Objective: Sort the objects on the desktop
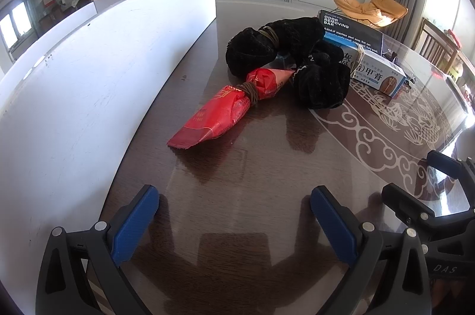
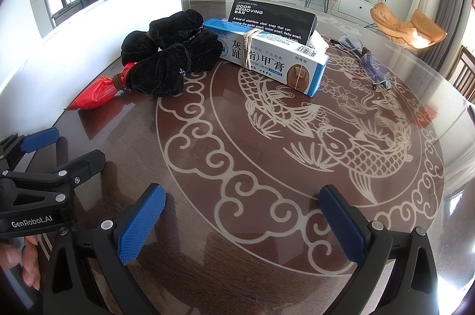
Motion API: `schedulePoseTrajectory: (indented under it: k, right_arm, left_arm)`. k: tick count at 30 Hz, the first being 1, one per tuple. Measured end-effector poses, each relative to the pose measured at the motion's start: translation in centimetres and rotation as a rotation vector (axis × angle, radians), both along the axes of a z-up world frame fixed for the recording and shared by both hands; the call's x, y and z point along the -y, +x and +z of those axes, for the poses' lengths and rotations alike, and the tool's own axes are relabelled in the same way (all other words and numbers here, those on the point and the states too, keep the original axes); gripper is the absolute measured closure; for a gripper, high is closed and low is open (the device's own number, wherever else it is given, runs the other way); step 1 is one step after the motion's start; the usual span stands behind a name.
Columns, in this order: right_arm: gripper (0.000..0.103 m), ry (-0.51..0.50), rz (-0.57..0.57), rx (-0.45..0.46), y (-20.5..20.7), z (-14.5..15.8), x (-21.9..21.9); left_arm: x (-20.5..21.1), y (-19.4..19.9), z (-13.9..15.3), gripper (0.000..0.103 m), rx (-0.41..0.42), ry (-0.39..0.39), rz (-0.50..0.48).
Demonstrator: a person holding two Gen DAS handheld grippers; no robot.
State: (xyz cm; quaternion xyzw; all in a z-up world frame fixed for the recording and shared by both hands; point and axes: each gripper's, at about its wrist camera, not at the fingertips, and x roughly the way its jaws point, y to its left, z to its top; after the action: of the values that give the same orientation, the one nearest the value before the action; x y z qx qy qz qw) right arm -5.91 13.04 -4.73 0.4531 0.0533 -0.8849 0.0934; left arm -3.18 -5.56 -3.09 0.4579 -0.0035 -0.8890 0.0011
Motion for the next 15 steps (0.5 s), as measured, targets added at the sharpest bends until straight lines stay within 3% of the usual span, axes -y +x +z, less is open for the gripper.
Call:
schedulePoseTrajectory:
  k: [15]
  right_arm:
    - [0.000, 0.000, 0.000, 0.000, 0.00, -0.01, -0.01]
  left_arm:
    - [-0.16, 0.25, -0.03, 0.000, 0.002, 0.001, -0.005]
